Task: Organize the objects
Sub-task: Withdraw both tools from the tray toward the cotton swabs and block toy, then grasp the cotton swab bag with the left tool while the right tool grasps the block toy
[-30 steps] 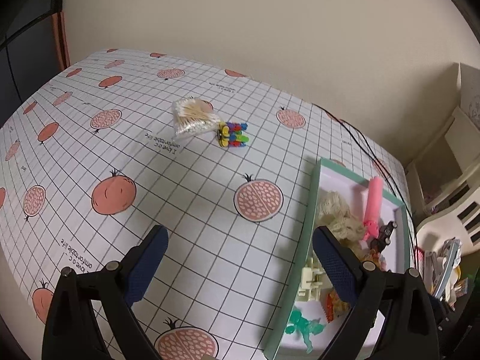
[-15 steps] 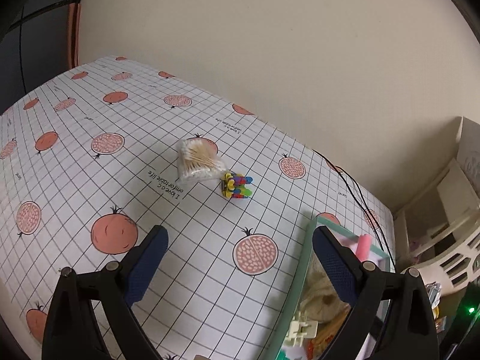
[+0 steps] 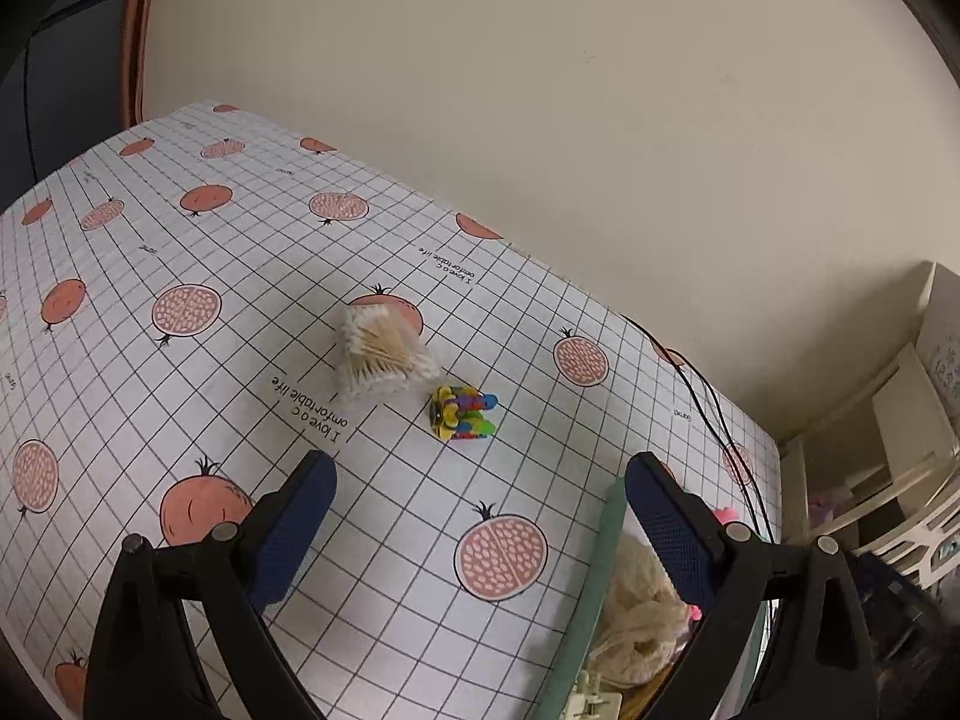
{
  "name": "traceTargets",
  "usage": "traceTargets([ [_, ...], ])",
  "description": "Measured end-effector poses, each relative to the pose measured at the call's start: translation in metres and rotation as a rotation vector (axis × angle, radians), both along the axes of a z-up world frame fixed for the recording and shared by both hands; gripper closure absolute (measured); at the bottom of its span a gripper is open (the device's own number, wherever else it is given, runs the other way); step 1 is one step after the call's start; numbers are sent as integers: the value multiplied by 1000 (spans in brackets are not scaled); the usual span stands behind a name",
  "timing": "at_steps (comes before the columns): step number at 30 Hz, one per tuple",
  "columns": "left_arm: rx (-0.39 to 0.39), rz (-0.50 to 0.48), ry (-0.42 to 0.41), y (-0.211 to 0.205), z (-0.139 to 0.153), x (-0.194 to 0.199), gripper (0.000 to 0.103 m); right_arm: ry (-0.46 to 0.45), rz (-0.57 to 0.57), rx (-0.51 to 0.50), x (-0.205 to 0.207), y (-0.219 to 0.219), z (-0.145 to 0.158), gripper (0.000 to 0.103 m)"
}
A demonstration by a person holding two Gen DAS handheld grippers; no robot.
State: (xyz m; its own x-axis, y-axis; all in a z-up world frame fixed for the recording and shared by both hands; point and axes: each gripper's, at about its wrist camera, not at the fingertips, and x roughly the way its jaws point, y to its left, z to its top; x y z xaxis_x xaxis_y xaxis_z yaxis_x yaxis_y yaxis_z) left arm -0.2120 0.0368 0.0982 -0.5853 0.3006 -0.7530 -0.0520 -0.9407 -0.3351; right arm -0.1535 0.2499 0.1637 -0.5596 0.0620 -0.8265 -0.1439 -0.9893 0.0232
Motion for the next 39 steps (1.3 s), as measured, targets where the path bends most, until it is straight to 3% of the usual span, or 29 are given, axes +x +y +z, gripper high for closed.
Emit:
traceTargets([
  [7, 1, 29, -5, -19, -8, -29, 6, 8, 65, 49, -42, -35, 18, 0],
  [15, 38, 106, -3, -51, -26, -69, 6, -19, 135, 89, -91, -73, 6, 0],
  [23, 43, 132, -6, -72, -45, -103, 6, -81, 186, 78, -127, -99, -32, 0],
  [29, 15, 91, -55, -71, -65, -125, 6, -142, 213, 71, -143, -112, -68, 0],
  [39, -14, 27, -65, -55, -73, -144, 6, -199, 255, 43, -152, -127, -120, 0],
])
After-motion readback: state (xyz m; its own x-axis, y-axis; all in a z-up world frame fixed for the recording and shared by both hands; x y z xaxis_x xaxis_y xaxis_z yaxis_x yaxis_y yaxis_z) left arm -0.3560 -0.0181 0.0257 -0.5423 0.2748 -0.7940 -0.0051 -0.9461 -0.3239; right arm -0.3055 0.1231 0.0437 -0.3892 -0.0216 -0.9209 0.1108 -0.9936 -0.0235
